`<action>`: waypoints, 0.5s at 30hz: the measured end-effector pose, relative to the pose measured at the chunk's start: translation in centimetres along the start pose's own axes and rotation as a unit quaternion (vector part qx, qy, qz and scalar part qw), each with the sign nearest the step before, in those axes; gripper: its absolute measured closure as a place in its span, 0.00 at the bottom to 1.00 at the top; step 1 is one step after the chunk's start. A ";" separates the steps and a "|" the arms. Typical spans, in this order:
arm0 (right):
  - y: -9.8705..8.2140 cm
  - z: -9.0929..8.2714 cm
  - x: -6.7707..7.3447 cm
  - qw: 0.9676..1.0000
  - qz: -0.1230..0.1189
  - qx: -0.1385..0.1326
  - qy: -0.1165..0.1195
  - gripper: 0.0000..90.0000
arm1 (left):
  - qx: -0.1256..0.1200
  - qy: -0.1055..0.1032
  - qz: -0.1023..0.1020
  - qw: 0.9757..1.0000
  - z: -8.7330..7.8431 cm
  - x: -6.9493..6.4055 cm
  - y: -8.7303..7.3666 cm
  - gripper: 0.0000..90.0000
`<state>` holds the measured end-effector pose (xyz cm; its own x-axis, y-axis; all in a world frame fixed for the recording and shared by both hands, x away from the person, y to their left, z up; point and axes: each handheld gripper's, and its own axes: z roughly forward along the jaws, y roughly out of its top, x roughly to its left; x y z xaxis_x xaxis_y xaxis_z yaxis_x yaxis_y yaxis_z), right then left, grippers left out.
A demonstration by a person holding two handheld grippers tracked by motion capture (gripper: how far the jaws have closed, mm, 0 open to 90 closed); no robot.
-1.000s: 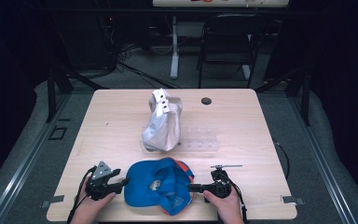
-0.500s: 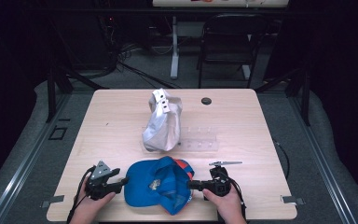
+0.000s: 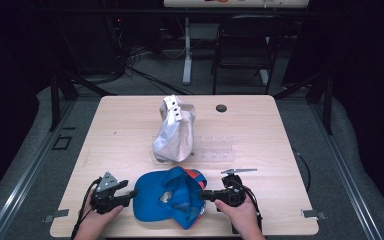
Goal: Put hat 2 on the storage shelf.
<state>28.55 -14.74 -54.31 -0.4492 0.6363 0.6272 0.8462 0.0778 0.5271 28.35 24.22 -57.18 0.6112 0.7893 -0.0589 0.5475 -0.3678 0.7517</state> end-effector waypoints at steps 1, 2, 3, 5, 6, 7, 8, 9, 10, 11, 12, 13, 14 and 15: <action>0.1 0.0 0.0 1.000 0.003 0.002 0.001 0.91 | 0.001 -0.001 0.000 1.000 0.0 0.0 0.0 0.51; 0.1 0.0 0.0 1.000 0.003 0.004 0.000 0.91 | 0.001 -0.001 0.000 1.000 0.0 0.0 0.0 0.51; 0.2 0.0 0.0 1.000 0.002 0.007 -0.001 0.91 | 0.000 -0.001 0.000 1.000 0.0 0.0 0.0 0.51; 0.3 -0.1 0.1 1.000 0.003 0.008 -0.004 0.91 | 0.002 -0.005 0.003 1.000 -0.1 0.1 0.0 0.51; 0.4 -0.1 0.1 1.000 0.003 0.010 -0.004 0.91 | 0.002 -0.005 0.003 1.000 -0.1 0.1 0.0 0.51; 0.5 -0.2 0.1 1.000 0.005 0.018 -0.002 0.91 | 0.000 -0.005 -0.001 1.000 -0.1 0.1 0.0 0.51; 0.6 -0.3 0.2 1.000 0.004 0.019 0.000 0.91 | 0.001 -0.005 0.001 1.000 -0.1 0.1 0.0 0.51; 0.7 -0.4 0.2 1.000 0.003 0.018 0.001 0.91 | 0.001 -0.005 0.001 1.000 -0.1 0.2 0.0 0.51; 0.8 -0.5 0.3 1.000 0.003 0.021 0.004 0.91 | -0.003 -0.004 0.000 1.000 -0.1 0.2 0.0 0.51; 0.9 -0.6 0.4 1.000 0.004 0.021 0.002 0.91 | -0.004 -0.003 0.000 1.000 -0.1 0.2 0.0 0.51; 1.0 -0.7 0.5 1.000 0.004 0.020 0.003 0.91 | -0.003 -0.004 -0.001 1.000 -0.1 0.2 0.0 0.51; 1.1 -0.7 0.6 1.000 0.003 0.020 0.005 0.92 | -0.005 -0.004 -0.003 1.000 -0.1 0.2 0.0 0.51; 1.3 -0.9 0.7 1.000 0.003 0.020 0.005 0.92 | -0.005 -0.004 -0.003 1.000 -0.2 0.2 0.0 0.51; 1.4 -0.9 0.8 1.000 0.002 0.020 0.004 0.92 | -0.005 -0.003 -0.003 1.000 -0.2 0.3 0.0 0.51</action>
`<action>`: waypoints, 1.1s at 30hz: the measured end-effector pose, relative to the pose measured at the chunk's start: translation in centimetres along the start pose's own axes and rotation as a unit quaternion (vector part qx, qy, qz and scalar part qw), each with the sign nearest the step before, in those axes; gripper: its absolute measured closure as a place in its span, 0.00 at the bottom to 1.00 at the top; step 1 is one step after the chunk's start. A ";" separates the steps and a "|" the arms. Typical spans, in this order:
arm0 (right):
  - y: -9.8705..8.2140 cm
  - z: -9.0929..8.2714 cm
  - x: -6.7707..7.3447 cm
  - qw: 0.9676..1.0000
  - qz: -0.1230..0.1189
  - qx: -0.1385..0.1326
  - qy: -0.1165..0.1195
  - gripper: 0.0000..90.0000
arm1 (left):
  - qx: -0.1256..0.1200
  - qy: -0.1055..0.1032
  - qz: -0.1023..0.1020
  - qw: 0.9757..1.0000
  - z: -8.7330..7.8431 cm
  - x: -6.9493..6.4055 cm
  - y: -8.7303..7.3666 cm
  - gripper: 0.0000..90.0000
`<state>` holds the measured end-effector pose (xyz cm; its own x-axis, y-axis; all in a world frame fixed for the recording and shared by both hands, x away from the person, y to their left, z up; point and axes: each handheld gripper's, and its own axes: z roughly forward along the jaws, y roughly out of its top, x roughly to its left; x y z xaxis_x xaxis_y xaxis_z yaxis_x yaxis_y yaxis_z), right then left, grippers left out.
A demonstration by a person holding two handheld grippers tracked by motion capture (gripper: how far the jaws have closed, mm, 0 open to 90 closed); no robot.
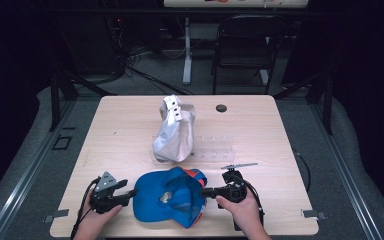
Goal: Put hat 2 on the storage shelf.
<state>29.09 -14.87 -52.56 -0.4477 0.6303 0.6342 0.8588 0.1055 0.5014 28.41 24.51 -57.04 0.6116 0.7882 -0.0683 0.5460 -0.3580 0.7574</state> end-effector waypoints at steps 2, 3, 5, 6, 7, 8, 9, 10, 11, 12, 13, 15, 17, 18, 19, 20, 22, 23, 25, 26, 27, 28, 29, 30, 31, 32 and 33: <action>0.2 -0.2 0.2 1.000 0.001 0.001 -0.001 0.92 | -0.002 0.000 -0.003 1.000 0.0 0.0 0.0 0.51; 0.4 -0.3 0.3 1.000 0.003 0.002 -0.002 0.92 | -0.001 0.000 -0.002 1.000 0.0 0.0 0.0 0.51; 0.6 -0.6 0.4 1.000 -0.001 0.005 -0.017 0.92 | -0.002 0.000 -0.001 1.000 0.0 0.1 0.0 0.51; 0.7 -0.6 0.5 1.000 0.002 0.001 -0.015 0.92 | -0.003 0.000 -0.001 1.000 -0.1 0.1 0.0 0.51; 0.8 -0.7 0.6 1.000 0.002 -0.001 -0.016 0.92 | -0.003 0.001 -0.001 1.000 -0.1 0.1 0.0 0.51; 0.9 -0.8 0.6 1.000 0.000 -0.003 -0.018 0.92 | -0.004 0.001 -0.004 1.000 -0.1 0.1 0.0 0.51; 1.1 -0.9 0.7 1.000 -0.004 -0.001 -0.021 0.92 | -0.001 0.000 -0.003 1.000 -0.1 0.1 0.0 0.51; 1.2 -1.0 0.7 1.000 -0.006 0.002 -0.024 0.93 | -0.002 0.004 -0.003 1.000 -0.2 0.1 0.0 0.51; 1.3 -1.1 0.8 1.000 -0.005 0.002 -0.022 0.93 | -0.003 0.004 -0.005 1.000 -0.2 0.2 0.0 0.51; 1.4 -1.1 0.9 1.000 -0.006 0.003 -0.020 0.93 | -0.001 0.000 -0.004 1.000 -0.2 0.3 0.0 0.51; 1.5 -1.2 1.1 1.000 -0.007 0.006 -0.019 0.93 | -0.002 0.001 -0.004 1.000 -0.2 0.3 0.0 0.51; 1.6 -1.3 1.3 1.000 -0.013 0.011 -0.017 0.93 | -0.001 0.001 -0.003 1.000 -0.2 0.3 0.0 0.51; 1.8 -1.3 1.5 1.000 -0.012 0.017 -0.012 0.93 | -0.002 0.000 -0.004 1.000 -0.2 0.3 0.0 0.51; 1.8 -1.4 1.5 1.000 -0.014 0.021 -0.011 0.94 | -0.002 0.001 -0.004 1.000 -0.2 0.3 0.0 0.51; 1.9 -1.4 1.6 1.000 -0.010 0.022 -0.008 0.94 | -0.002 0.001 -0.004 1.000 -0.2 0.3 0.0 0.51; 2.0 -1.4 1.6 1.000 -0.004 0.021 0.000 0.94 | -0.003 0.001 -0.005 1.000 -0.2 0.3 0.0 0.51; 2.2 -1.6 1.6 1.000 0.006 0.028 0.012 0.94 | -0.003 0.001 -0.004 1.000 -0.2 0.3 0.0 0.51; 2.4 -1.7 1.6 0.999 0.009 0.029 0.017 0.94 | -0.007 0.004 -0.006 1.000 -0.2 0.3 0.0 0.51; 2.6 -1.8 1.7 0.999 0.021 0.030 0.027 0.95 | -0.006 0.003 -0.007 1.000 -0.2 0.3 0.0 0.51; 2.7 -1.9 1.7 0.999 0.025 0.031 0.034 0.95 | -0.007 0.002 -0.008 1.000 -0.2 0.3 0.0 0.51; 2.9 -2.0 1.7 0.998 0.030 0.030 0.041 0.95 | -0.007 0.002 -0.007 1.000 -0.2 0.3 0.0 0.51; 3.0 -2.1 1.7 0.998 0.033 0.034 0.048 0.95 | -0.007 0.002 -0.007 1.000 -0.2 0.3 0.0 0.51; 3.1 -2.2 1.8 0.997 0.041 0.032 0.053 0.95 | -0.006 0.003 -0.007 1.000 -0.2 0.3 0.0 0.51; 3.2 -2.3 1.8 0.997 0.045 0.029 0.061 0.95 | -0.006 0.003 -0.007 1.000 -0.3 0.3 0.0 0.51; 3.4 -2.4 1.8 0.996 0.051 0.036 0.068 0.95 | -0.007 0.002 -0.007 1.000 -0.2 0.3 0.0 0.51; 3.5 -2.5 1.8 0.995 0.056 0.036 0.074 0.95 | -0.004 0.002 -0.006 1.000 -0.3 0.3 0.0 0.51; 3.7 -2.6 1.8 0.994 0.060 0.035 0.081 0.95 | -0.003 0.004 -0.006 1.000 -0.3 0.3 0.0 0.51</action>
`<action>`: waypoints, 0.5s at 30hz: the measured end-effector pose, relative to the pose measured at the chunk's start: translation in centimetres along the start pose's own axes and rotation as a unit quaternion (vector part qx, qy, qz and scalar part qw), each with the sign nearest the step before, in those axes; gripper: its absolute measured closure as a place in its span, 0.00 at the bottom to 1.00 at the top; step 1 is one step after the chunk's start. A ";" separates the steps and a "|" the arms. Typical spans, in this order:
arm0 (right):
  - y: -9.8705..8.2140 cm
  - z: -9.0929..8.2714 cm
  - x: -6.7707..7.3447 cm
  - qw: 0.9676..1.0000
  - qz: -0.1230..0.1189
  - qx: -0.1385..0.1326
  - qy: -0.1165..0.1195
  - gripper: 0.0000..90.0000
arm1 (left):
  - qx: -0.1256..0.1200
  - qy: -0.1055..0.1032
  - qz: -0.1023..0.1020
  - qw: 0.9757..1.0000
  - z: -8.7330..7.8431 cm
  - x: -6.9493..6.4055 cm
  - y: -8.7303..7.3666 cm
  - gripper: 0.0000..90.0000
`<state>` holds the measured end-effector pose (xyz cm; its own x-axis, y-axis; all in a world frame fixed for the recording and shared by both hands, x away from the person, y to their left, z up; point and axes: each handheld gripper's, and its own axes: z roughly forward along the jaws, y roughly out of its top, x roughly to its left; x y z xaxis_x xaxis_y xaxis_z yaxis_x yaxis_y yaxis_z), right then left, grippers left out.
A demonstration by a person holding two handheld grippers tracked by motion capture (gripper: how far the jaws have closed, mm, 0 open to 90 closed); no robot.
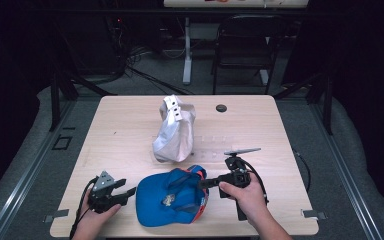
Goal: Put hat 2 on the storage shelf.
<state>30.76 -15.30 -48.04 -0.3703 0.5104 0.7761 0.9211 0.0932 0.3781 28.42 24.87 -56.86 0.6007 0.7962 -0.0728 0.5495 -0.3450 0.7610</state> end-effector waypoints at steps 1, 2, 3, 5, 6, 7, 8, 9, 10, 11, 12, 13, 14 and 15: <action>0.1 0.0 0.1 1.000 0.004 -0.001 0.005 0.96 | -0.004 0.000 0.000 1.000 0.1 0.0 0.0 0.51; 0.2 -0.1 0.2 1.000 0.008 0.001 0.008 0.96 | -0.005 0.000 0.001 1.000 0.1 0.0 0.0 0.51; 0.3 -0.2 0.3 1.000 0.009 0.003 0.012 0.96 | 0.001 -0.002 0.002 1.000 0.0 0.0 0.0 0.51; 0.5 -0.2 0.6 1.000 0.017 0.001 0.018 0.96 | -0.001 -0.002 0.002 1.000 0.0 0.0 0.0 0.51; 0.7 -0.4 0.7 1.000 0.019 0.005 0.023 0.96 | -0.007 0.000 -0.001 1.000 0.1 0.0 0.0 0.51; 0.8 -0.4 0.8 0.999 0.018 0.004 0.028 0.97 | -0.003 -0.001 0.000 1.000 0.0 0.0 0.0 0.51; 0.9 -0.5 0.9 0.999 0.018 0.004 0.030 0.97 | -0.005 -0.001 0.000 1.000 0.0 0.0 0.0 0.51; 1.1 -0.6 1.1 0.999 0.020 0.004 0.033 0.97 | -0.005 0.000 0.000 1.000 0.0 0.0 0.0 0.51; 1.2 -0.7 1.3 0.999 0.022 0.005 0.034 0.97 | -0.006 -0.001 0.000 1.000 0.0 0.0 0.0 0.51; 1.3 -0.8 1.4 0.999 0.023 0.004 0.039 0.97 | -0.006 0.000 -0.001 1.000 0.0 0.0 0.0 0.51; 1.4 -0.9 1.6 0.999 0.027 0.003 0.042 0.97 | -0.006 0.000 0.000 1.000 0.0 0.0 0.0 0.51; 1.6 -1.1 1.7 0.999 0.026 0.006 0.046 0.97 | -0.007 0.000 0.000 1.000 0.0 0.0 0.0 0.51; 1.7 -1.2 1.9 0.998 0.027 0.006 0.048 0.97 | -0.007 -0.001 0.000 1.000 0.0 0.1 0.0 0.51; 1.8 -1.3 2.0 0.998 0.027 0.008 0.050 0.97 | -0.007 -0.001 0.000 1.000 -0.1 0.1 0.0 0.51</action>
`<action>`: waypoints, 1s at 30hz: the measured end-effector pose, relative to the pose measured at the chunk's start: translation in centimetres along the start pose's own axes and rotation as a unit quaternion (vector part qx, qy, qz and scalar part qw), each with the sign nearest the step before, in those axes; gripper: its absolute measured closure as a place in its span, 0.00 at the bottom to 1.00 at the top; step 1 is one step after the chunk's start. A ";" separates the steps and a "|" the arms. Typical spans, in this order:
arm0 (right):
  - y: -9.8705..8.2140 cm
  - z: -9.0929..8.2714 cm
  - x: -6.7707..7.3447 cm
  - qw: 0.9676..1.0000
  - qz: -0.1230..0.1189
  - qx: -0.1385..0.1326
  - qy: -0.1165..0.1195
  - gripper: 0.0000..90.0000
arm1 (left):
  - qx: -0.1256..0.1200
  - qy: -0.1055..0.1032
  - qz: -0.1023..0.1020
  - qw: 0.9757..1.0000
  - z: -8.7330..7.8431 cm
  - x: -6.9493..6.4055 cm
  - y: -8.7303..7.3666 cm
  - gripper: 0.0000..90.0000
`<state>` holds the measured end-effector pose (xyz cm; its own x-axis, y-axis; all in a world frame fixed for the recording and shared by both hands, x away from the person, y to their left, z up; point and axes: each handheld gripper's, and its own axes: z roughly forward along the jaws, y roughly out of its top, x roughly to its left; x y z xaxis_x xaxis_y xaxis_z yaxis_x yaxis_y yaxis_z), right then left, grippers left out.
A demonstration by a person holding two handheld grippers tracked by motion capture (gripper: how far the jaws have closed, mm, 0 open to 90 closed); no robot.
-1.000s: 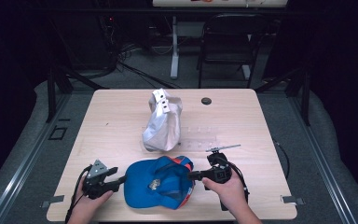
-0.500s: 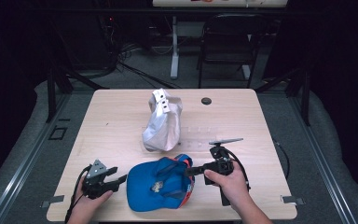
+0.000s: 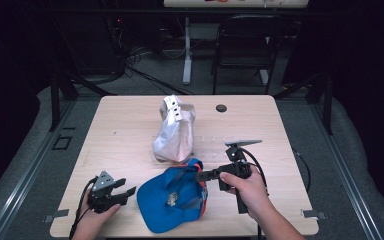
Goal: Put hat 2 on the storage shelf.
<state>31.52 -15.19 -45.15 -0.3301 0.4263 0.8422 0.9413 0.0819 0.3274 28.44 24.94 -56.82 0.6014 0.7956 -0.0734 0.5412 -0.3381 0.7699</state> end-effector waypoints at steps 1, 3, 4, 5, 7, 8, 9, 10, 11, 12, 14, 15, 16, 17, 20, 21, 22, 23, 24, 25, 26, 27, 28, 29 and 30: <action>0.1 0.0 0.2 1.000 0.004 -0.003 0.000 0.97 | 0.000 0.000 0.000 1.000 0.0 0.0 0.0 0.51; 0.2 -0.2 0.5 1.000 0.003 -0.001 0.004 0.97 | 0.000 0.000 0.001 1.000 0.0 0.0 0.0 0.51; 0.3 -0.2 0.6 1.000 0.008 -0.006 0.007 0.97 | 0.000 0.000 0.000 1.000 0.0 0.0 0.0 0.51; 0.3 -0.3 0.7 1.000 0.010 -0.006 0.012 0.97 | 0.000 0.000 0.000 1.000 0.0 0.0 0.0 0.51; 0.5 -0.6 0.9 1.000 0.014 -0.004 0.019 0.97 | 0.000 0.000 0.000 1.000 0.0 0.0 0.0 0.51; 0.6 -0.8 1.1 1.000 0.016 -0.007 0.022 0.97 | 0.000 0.000 0.000 1.000 -0.1 0.0 0.0 0.51; 0.6 -0.8 1.1 1.000 0.016 -0.007 0.022 0.97 | 0.000 0.000 0.000 1.000 -0.1 0.0 0.0 0.51; 0.9 -1.3 1.6 1.000 0.018 -0.007 0.022 0.97 | 0.001 0.000 0.001 1.000 -0.1 0.0 0.0 0.51; 1.0 -1.5 1.7 1.000 0.019 -0.012 0.021 0.97 | 0.000 0.001 0.000 1.000 -0.1 0.0 0.0 0.51; 1.1 -1.7 1.9 0.999 0.019 -0.014 0.022 0.97 | -0.001 0.000 0.001 1.000 0.0 0.0 0.0 0.51; 1.3 -2.2 2.4 1.000 0.015 -0.018 0.019 0.97 | 0.000 0.000 0.001 1.000 0.0 0.0 0.0 0.51; 1.5 -2.5 2.6 1.000 0.014 -0.016 0.017 0.97 | -0.001 0.000 0.001 1.000 0.0 0.0 0.0 0.51; 1.6 -2.7 2.8 1.000 0.015 -0.019 0.017 0.97 | -0.001 0.000 0.001 1.000 -0.1 0.0 0.0 0.51; 1.7 -3.0 3.0 1.000 0.011 -0.022 0.017 0.97 | -0.001 0.000 0.000 1.000 -0.1 0.0 0.0 0.51; 1.9 -3.8 3.5 0.999 0.010 -0.035 0.016 0.97 | 0.000 0.000 0.001 1.000 -0.1 0.0 0.0 0.51; 2.0 -4.1 3.7 0.999 0.008 -0.036 0.013 0.97 | -0.001 0.000 0.001 1.000 0.0 0.0 0.0 0.51; 2.1 -4.4 3.8 0.999 0.009 -0.039 0.013 0.97 | -0.001 0.000 0.001 1.000 0.0 0.0 0.0 0.51; 2.2 -4.7 3.9 0.999 0.011 -0.041 0.013 0.97 | 0.000 0.000 0.005 1.000 -0.1 0.0 0.0 0.51; 2.3 -4.9 4.0 0.999 0.009 -0.044 0.013 0.97 | -0.002 0.000 0.005 1.000 0.0 0.0 0.0 0.51; 2.3 -5.2 4.1 0.999 0.013 -0.049 0.013 0.97 | -0.002 0.001 0.002 1.000 0.0 -0.1 0.0 0.51; 2.4 -5.5 4.2 0.999 0.014 -0.047 0.010 0.97 | -0.001 0.000 0.003 1.000 0.0 -0.1 0.0 0.51; 2.5 -5.7 4.3 0.999 0.015 -0.050 0.010 0.97 | 0.001 -0.002 0.005 1.000 -0.1 -0.2 0.1 0.51; 2.6 -5.9 4.3 0.998 0.017 -0.052 0.009 0.97 | 0.001 -0.003 0.006 1.000 -0.1 -0.2 0.1 0.51; 2.7 -6.2 4.4 0.998 0.017 -0.054 0.010 0.97 | -0.001 -0.003 0.007 1.000 0.0 -0.3 0.1 0.51; 2.8 -6.5 4.5 0.998 0.019 -0.055 0.009 0.97 | -0.003 -0.004 0.006 1.000 -0.1 -0.4 0.2 0.51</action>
<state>32.24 -18.88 -37.67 -0.2961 0.4104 0.8625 0.9402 -0.0339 0.3389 28.26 24.61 -56.64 0.6131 0.7871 -0.0685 0.5300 -0.3454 0.7745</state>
